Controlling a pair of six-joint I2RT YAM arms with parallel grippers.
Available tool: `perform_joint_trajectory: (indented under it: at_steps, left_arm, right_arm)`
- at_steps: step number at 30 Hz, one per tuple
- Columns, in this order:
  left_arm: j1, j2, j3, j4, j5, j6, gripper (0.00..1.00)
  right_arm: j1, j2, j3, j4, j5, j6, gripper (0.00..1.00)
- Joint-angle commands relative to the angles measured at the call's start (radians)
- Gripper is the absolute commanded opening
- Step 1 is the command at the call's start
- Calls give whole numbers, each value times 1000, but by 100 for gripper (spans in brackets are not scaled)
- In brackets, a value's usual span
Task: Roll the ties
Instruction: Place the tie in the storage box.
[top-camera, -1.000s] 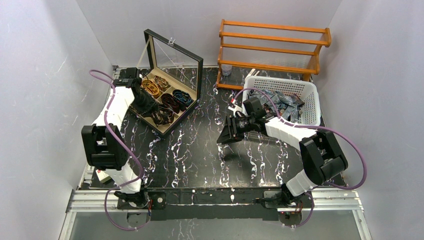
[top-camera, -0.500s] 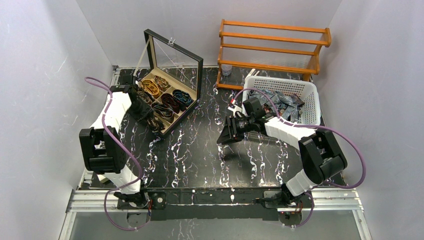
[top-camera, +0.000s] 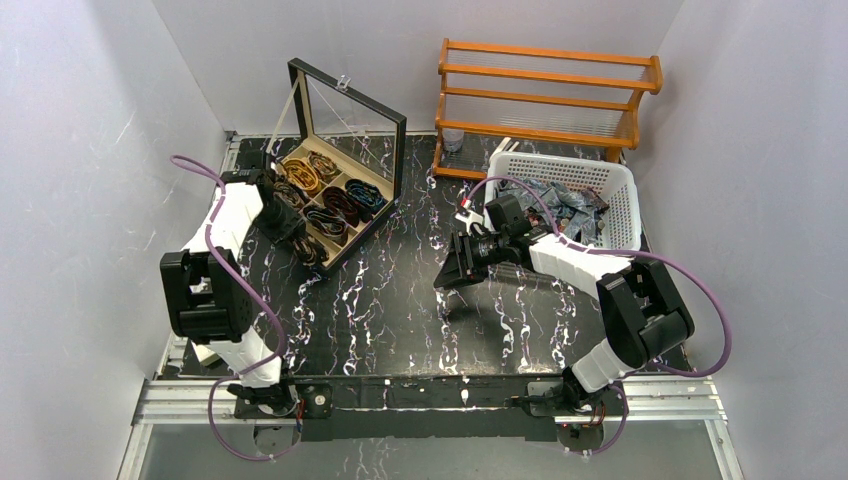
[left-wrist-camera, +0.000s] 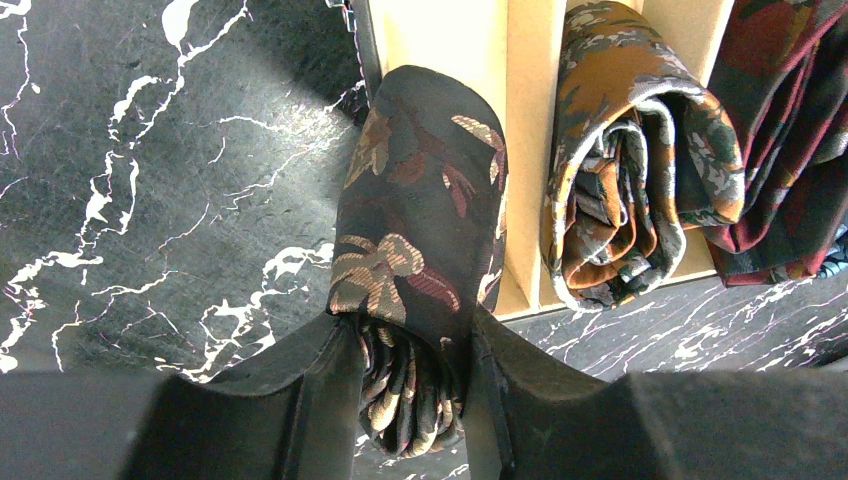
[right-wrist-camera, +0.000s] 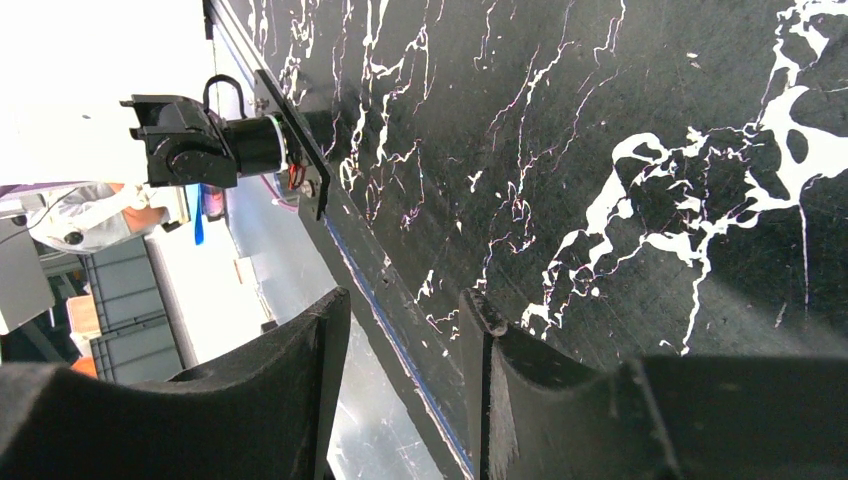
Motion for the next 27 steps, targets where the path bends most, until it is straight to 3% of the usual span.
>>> perform_joint_trajectory:
  at_steps: [1,27]
  left_arm:
    - [3,23,34,-26,11,10,32]
    - [-17,246,248,-120,20,-98,27]
  right_arm:
    - [-2,11,-14,13,-17,-17,52]
    - [-1,43,-33,51,-41,-2,52]
